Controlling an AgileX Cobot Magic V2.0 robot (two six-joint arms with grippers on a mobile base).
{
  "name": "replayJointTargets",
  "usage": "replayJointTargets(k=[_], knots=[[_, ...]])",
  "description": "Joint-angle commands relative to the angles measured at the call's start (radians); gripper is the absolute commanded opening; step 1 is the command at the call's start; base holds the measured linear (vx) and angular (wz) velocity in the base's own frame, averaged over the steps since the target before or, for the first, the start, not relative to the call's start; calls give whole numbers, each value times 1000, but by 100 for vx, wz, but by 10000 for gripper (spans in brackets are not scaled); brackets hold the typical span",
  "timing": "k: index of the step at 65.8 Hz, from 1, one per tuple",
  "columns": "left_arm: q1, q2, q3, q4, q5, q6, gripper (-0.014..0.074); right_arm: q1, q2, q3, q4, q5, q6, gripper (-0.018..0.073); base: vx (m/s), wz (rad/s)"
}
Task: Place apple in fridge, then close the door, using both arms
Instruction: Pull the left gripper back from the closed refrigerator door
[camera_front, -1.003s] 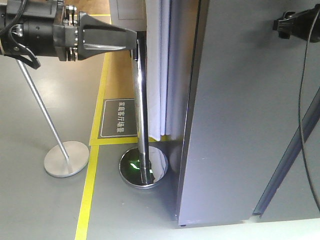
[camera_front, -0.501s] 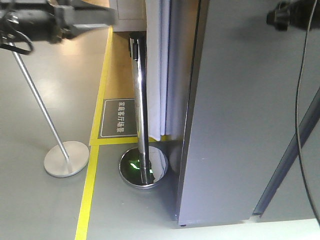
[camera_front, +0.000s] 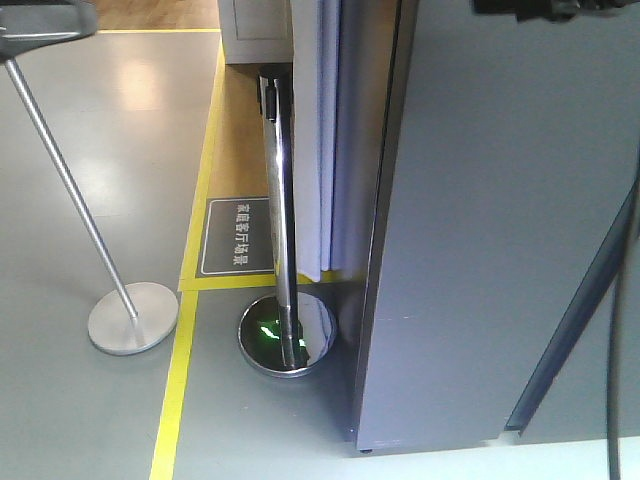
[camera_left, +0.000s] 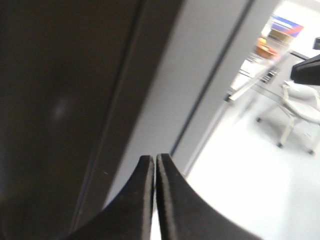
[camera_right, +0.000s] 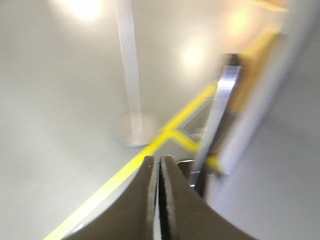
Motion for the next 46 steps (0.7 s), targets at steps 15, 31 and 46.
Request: replayJointTargets(k=[15,31,46], knots=[[15,-207,-17,36,-210,-1,-8,41,-113,-14,45,57,5,-4,0,0],[15,-508,127,36,-210,-1,-8,41,-352,370,59,-53,-63,-4,0,0],[15,-829,417,37,-181,-1,-8,37,-677,872,60,-274,-96,-4,0,0]])
